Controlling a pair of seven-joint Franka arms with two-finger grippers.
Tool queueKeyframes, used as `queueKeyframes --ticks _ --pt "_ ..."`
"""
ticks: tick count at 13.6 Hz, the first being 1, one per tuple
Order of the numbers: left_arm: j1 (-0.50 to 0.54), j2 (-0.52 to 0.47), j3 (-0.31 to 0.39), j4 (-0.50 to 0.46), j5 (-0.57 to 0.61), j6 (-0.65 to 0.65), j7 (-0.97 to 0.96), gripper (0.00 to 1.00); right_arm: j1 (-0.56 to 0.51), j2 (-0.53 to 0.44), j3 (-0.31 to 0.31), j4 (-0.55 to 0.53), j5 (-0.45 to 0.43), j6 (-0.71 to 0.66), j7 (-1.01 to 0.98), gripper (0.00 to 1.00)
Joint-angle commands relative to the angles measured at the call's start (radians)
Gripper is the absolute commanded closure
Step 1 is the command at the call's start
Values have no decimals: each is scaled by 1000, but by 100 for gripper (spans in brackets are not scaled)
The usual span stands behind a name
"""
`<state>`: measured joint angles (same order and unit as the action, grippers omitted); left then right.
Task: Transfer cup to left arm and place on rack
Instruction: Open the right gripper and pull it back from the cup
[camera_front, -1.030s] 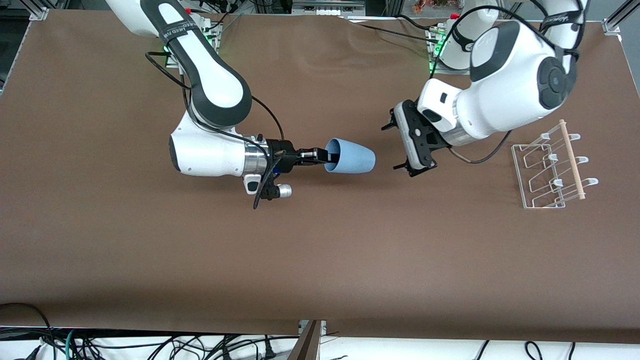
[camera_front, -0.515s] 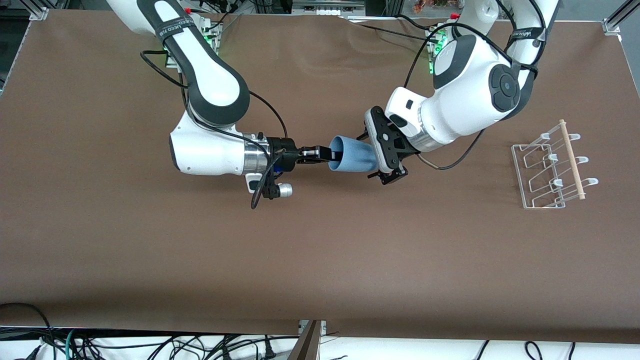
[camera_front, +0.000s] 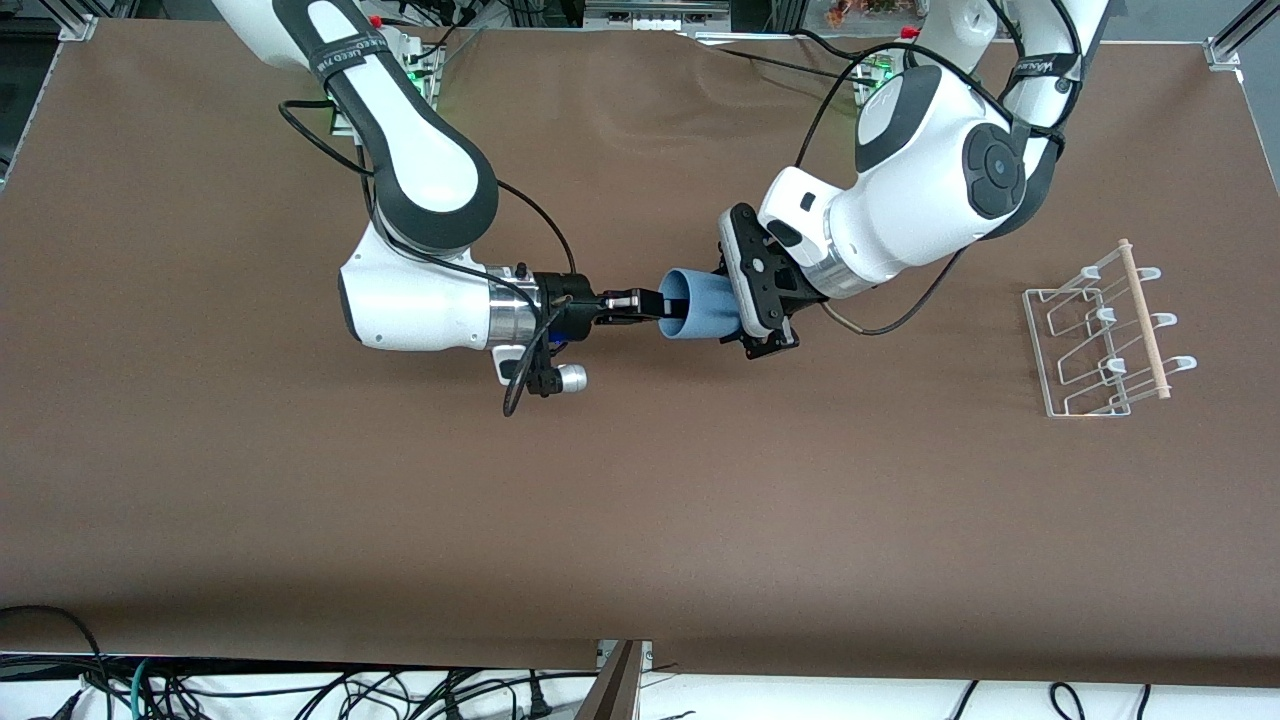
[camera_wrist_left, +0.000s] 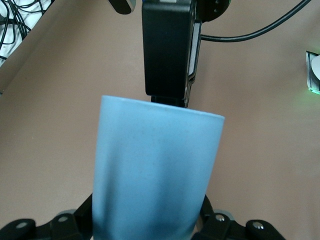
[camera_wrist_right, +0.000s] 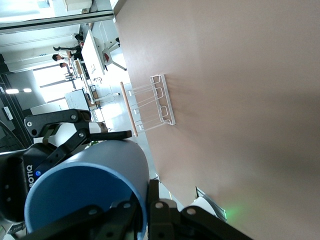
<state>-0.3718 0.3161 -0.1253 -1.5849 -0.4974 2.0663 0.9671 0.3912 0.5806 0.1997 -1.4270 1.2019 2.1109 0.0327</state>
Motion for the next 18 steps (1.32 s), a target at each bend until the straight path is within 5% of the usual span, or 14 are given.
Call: queueKeyframes --ticks 1,2,3,8,11,14,18 --pt "2 -3 -8 11 -13 -12 18 90 0 10 6 23 27 9 -7 100" --pt "2 -3 -8 11 -13 -17 18 90 -5 10 6 23 27 6 -7 72" --pt "2 -3 -8 11 -13 -28 16 90 -9 5 6 23 25 3 -19 1" --pt "7 -8 -7 19 -13 -63 -1 91 -32 -2 4 23 25 -8 -7 0" --pt "30 -14 1 14 0 -142 -2 96 -122 -7 -5 23 12 -145 -13 0" --pt "74 -6 6 13 55 -210 -8 95 -196 -22 -5 23 -97 -238 -13 0" --pt "90 -2 7 25 253 -382 -77 95 -273 -56 -9 23 -353 -316 -10 0"
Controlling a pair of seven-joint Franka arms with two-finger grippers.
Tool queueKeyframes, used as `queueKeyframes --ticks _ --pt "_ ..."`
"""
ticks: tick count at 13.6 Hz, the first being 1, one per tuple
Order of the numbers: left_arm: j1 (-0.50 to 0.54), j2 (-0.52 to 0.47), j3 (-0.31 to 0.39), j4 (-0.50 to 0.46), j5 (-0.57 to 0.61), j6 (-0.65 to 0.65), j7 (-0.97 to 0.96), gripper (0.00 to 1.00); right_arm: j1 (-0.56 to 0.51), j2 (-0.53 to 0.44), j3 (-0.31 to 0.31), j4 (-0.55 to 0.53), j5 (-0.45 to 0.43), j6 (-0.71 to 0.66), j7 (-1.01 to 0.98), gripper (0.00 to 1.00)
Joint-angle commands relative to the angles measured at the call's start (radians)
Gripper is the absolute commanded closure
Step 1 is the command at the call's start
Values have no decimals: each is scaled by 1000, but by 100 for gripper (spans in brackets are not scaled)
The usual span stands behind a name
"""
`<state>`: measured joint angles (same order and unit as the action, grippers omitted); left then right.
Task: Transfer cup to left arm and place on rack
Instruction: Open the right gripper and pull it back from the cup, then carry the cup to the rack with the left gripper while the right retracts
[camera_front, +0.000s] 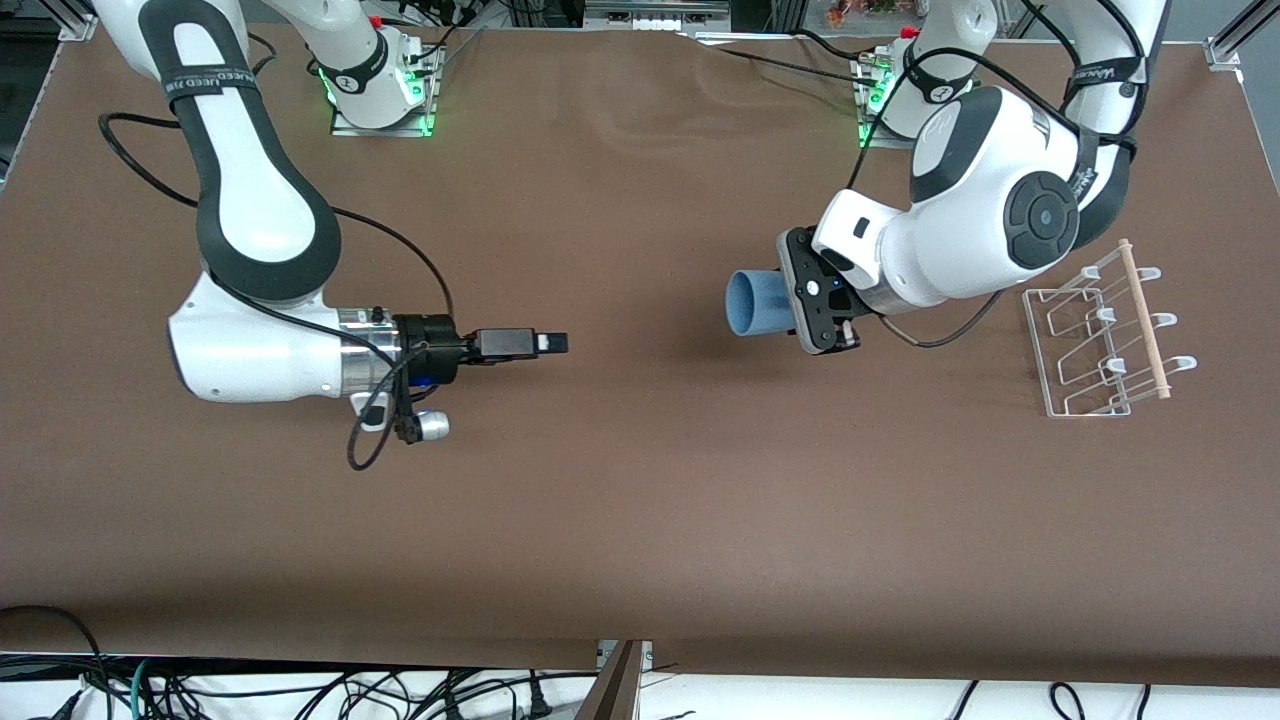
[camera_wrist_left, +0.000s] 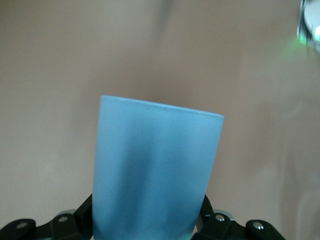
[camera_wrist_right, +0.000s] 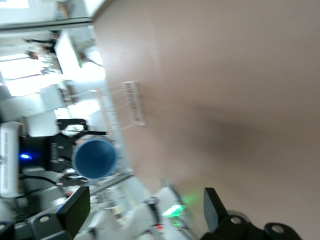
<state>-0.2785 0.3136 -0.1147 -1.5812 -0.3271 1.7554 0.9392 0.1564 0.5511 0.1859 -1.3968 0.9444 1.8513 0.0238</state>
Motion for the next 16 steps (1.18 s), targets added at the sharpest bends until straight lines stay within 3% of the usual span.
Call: queueKeyframes --ticks 1,4,7,11,13,16 --pt "-2 -1 -5 21 142 -104 -60 95 -70 -26 6 -7 -149 -96 -5 0" --pt "-2 -8 -5 47 276 -276 -79 95 -126 -51 0 -8 -350 -161 -13 0" --pt "-18 -7 -20 131 494 -497 -69 92 -127 -101 -8 -13 -597 -159 -39 0" --pt "-47 19 -23 125 676 -654 -69 92 -132 -161 -13 -11 -878 -159 -47 0" --pt "-70 103 -25 119 843 -747 -80 92 -147 -210 -19 -13 -908 -168 -44 0" --pt "-79 223 -17 121 1017 -775 -167 92 -158 -289 -86 -16 -912 -176 -41 0"
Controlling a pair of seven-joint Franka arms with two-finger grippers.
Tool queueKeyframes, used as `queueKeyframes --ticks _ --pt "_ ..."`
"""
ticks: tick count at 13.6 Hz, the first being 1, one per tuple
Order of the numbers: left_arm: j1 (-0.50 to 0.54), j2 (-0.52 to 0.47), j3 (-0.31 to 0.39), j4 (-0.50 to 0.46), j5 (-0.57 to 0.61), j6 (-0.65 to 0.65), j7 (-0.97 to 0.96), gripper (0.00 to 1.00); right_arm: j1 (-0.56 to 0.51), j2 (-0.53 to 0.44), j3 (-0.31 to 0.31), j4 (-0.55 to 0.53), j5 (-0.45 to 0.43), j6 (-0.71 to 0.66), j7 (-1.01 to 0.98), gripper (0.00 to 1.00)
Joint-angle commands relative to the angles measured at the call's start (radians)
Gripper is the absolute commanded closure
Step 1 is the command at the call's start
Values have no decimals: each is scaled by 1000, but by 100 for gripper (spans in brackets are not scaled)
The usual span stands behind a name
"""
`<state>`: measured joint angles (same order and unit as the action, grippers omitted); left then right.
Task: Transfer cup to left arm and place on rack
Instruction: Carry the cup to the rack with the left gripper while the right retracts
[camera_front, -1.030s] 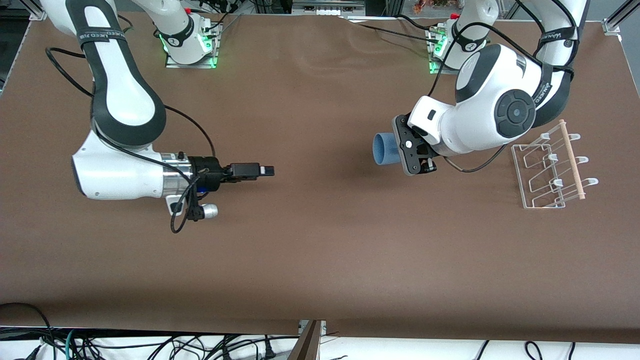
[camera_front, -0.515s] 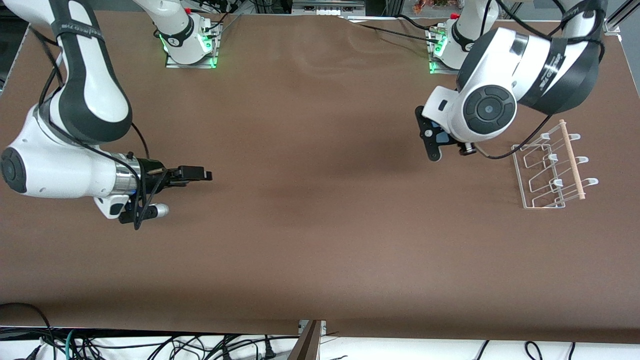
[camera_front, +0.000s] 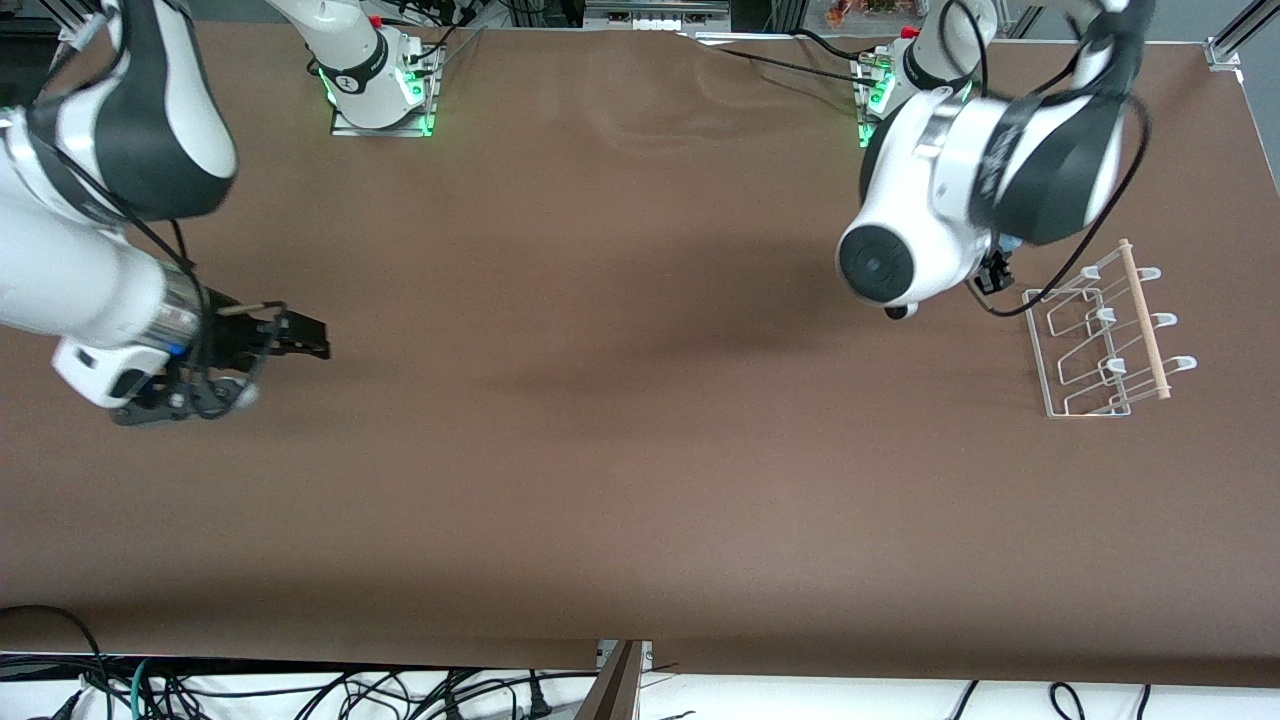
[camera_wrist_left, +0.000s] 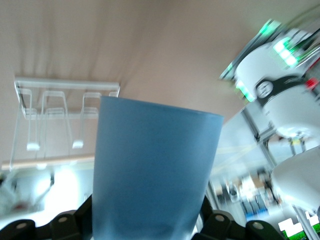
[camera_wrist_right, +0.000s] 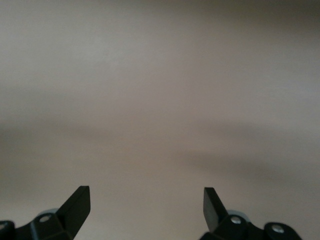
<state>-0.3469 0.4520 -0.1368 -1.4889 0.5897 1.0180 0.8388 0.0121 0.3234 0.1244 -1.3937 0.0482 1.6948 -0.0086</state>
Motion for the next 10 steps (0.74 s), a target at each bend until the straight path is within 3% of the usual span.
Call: queueKeyframes --ticks 1,3,6,10 --pt "-3 106 8 24 129 -42 -125 92 -14 -79 -50 -19 -17 -18 -8 0" --pt "11 132 11 -2 176 -65 -255 93 -14 -119 -84 -25 -22 -20 -8 0" --pt "124 129 12 -56 182 -59 -435 92 -14 -171 -135 -31 -36 -32 -10 0" --pt "232 108 11 -178 263 25 -566 92 -15 -210 -154 -48 -91 -103 -11 0"
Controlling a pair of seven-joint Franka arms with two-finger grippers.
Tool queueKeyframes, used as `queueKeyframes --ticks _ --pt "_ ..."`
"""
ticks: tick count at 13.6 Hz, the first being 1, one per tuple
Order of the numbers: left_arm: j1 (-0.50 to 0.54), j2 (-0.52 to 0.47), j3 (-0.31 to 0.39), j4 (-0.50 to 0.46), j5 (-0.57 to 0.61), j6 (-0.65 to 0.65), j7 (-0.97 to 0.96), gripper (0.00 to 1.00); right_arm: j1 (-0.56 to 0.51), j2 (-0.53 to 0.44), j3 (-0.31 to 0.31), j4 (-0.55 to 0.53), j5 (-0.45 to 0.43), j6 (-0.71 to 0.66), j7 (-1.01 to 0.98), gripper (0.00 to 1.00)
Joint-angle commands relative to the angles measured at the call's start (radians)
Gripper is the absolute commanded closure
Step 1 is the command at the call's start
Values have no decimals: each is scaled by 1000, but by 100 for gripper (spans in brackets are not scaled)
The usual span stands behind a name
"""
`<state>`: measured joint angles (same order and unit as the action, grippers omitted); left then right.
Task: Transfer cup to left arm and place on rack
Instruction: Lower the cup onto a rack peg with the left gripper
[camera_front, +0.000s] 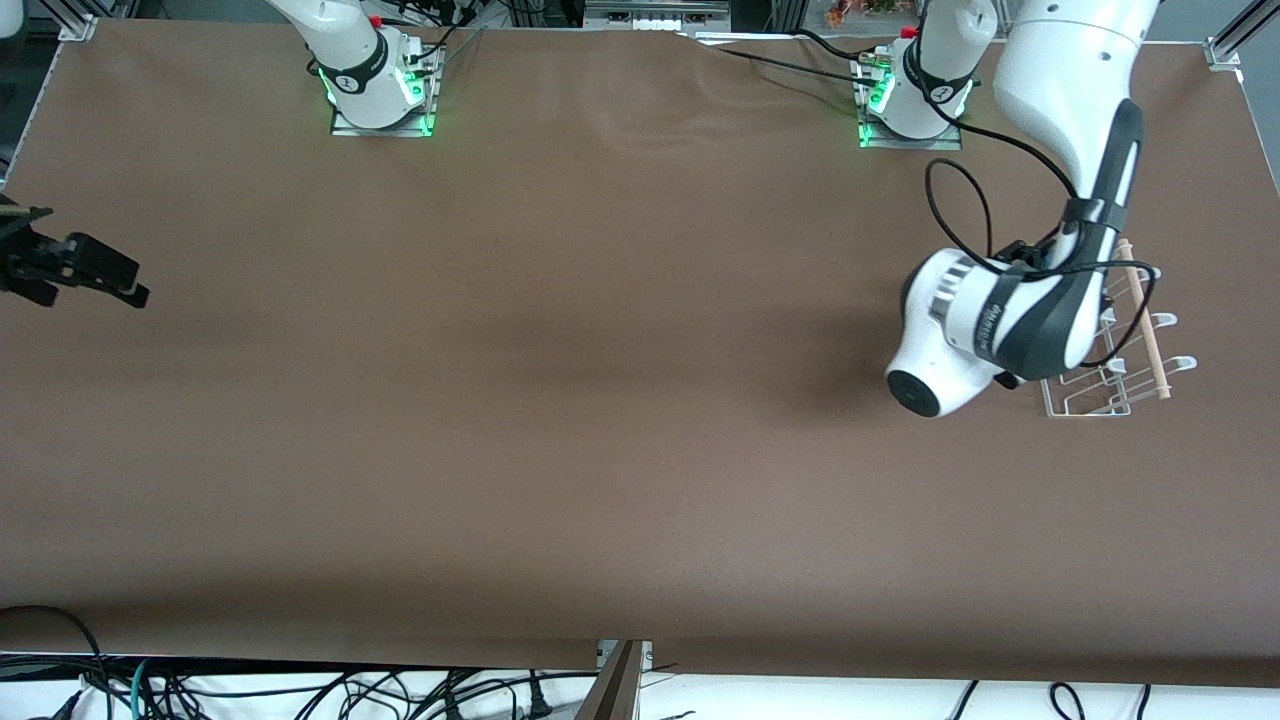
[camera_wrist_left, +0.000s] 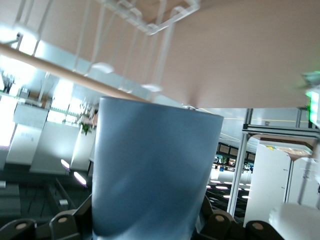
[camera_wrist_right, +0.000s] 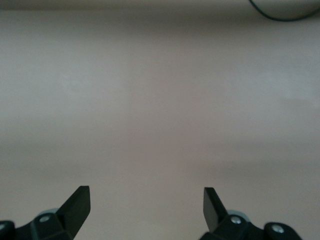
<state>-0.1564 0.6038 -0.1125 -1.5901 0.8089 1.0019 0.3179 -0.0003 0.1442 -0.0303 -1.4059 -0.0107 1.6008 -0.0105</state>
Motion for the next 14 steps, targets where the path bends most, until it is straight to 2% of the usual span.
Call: queueKeyframes --ticks 1,3,10,14 --pt "67 -44 -12 -83 56 66 -59 92 -3 -31 1 -36 -54 -10 -13 0" --pt "90 -45 -13 -111 85 83 -74 92 -3 -26 3 -38 -83 -9 -11 0" --pt "124 -52 -16 -149 130 136 -66 91 -3 -35 9 -41 -71 -30 -16 0" --pt "159 -56 -19 -169 131 167 -59 90 -3 -23 1 -13 -68 -94 -25 0"
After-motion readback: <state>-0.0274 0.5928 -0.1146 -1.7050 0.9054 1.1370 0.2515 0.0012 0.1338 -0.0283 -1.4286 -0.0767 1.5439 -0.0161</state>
